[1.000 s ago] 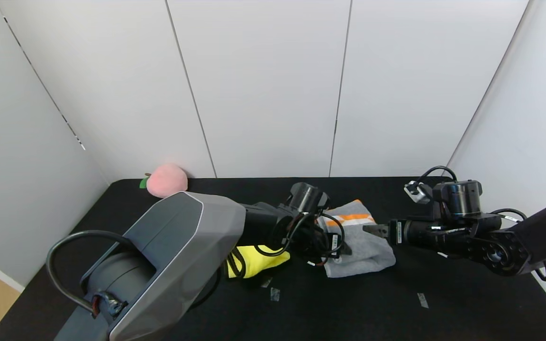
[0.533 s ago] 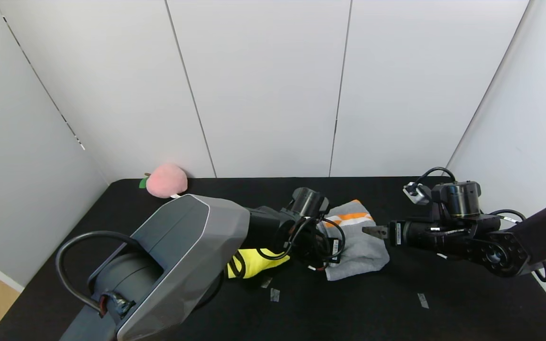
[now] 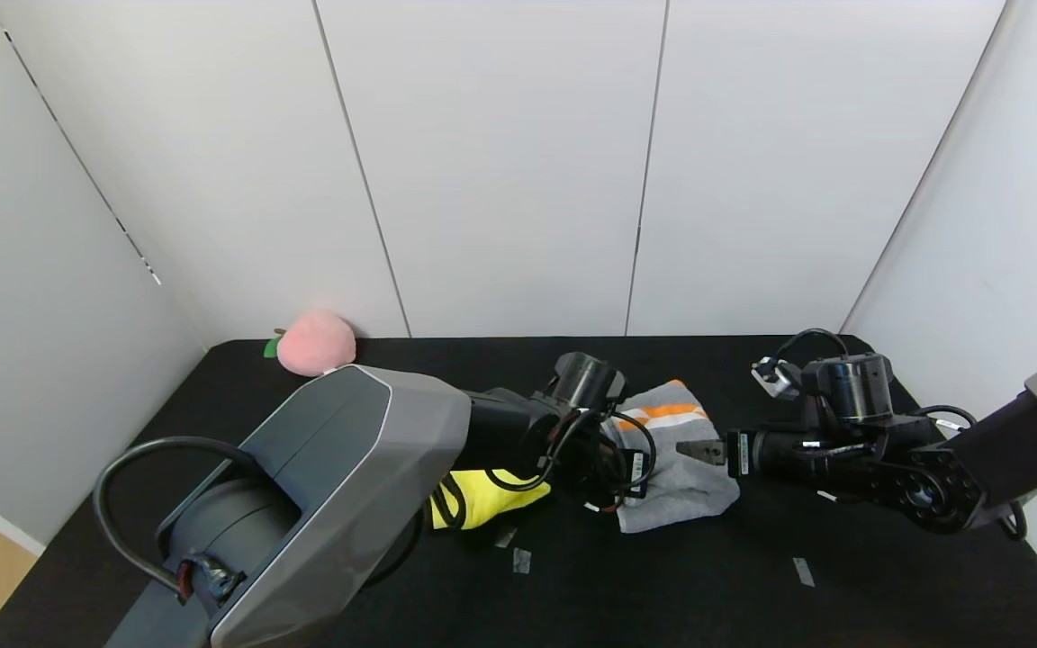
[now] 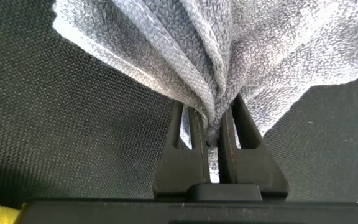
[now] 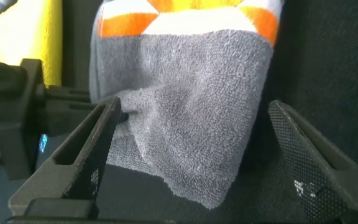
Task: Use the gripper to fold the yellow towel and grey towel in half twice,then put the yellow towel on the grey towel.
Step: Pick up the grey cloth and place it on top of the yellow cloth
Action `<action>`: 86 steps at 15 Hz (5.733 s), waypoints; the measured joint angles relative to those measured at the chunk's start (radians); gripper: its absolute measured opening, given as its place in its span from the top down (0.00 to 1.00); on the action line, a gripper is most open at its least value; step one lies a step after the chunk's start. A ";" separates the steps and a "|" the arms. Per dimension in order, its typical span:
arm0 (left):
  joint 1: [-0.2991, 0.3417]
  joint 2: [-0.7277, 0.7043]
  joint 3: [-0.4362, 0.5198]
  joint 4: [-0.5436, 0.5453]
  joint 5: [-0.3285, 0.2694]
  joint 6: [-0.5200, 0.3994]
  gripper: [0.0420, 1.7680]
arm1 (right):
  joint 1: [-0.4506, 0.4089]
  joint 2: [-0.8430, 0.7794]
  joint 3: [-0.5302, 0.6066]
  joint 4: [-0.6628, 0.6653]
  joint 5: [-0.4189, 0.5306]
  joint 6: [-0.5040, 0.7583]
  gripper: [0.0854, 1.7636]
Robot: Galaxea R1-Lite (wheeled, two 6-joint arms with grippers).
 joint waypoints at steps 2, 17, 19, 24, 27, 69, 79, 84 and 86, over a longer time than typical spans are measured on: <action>0.001 -0.006 0.005 -0.001 0.000 -0.002 0.91 | 0.004 0.015 -0.003 0.000 0.000 0.001 0.03; -0.002 -0.013 0.016 -0.004 0.013 0.003 0.91 | 0.006 0.077 -0.016 -0.003 0.002 0.034 0.90; -0.002 -0.013 0.017 -0.001 0.034 0.006 0.91 | 0.006 0.076 -0.016 -0.003 0.002 0.035 0.90; -0.006 -0.026 0.016 0.027 0.046 0.015 0.91 | 0.006 0.064 -0.012 0.000 0.002 0.036 0.90; -0.006 -0.051 0.017 0.051 0.066 0.022 0.91 | 0.014 0.034 -0.006 0.001 0.002 0.052 0.90; 0.414 -0.480 0.559 -0.075 0.133 0.200 0.90 | 0.408 0.156 -0.372 0.152 0.047 0.123 0.98; 0.379 -0.502 0.567 -0.079 0.129 0.199 0.90 | 0.407 0.158 -0.367 0.149 0.035 0.126 0.98; 0.356 -0.533 0.538 -0.061 0.129 0.196 0.90 | 0.406 0.154 -0.366 0.147 0.035 0.149 0.98; 0.340 -0.543 0.485 0.005 0.129 0.190 0.90 | 0.396 0.141 -0.355 0.146 0.036 0.173 0.98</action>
